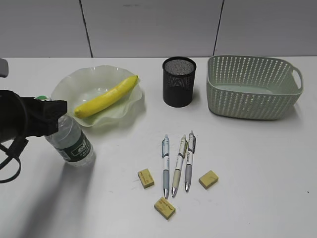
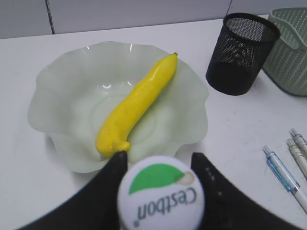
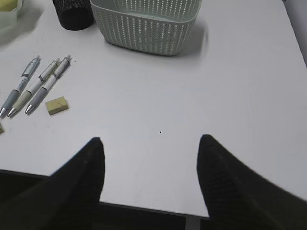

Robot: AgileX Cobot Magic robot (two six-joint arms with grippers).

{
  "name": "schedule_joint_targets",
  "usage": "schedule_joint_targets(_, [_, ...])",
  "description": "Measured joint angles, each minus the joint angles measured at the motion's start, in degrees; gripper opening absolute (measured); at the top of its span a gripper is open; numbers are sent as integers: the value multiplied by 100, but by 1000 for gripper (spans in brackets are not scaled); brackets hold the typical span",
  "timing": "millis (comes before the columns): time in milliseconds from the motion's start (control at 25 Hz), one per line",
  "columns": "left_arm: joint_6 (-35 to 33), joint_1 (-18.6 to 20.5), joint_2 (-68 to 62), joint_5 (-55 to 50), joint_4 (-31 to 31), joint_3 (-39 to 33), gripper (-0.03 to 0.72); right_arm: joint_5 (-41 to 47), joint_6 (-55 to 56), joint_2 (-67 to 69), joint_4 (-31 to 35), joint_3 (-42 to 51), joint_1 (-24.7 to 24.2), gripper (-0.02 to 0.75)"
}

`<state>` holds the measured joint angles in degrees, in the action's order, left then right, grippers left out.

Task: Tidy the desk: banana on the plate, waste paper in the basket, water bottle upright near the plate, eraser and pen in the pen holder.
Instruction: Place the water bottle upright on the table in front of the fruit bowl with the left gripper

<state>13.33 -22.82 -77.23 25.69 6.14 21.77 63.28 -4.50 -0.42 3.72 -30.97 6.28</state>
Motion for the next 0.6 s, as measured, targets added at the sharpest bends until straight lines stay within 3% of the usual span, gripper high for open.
schedule_joint_targets(160, [0, 0, 0, -129, 8, 97, 326, 0, 0, 0, 0, 0, 0, 483])
schedule_joint_targets(400, [0, 0, -7, -289, 19, 358, 557, 0, 4, 0, 0, 0, 0, 483])
schedule_joint_targets(600, [0, 0, 340, -582, 24, 409, 580, -2, 6, 0, 0, 0, 0, 483])
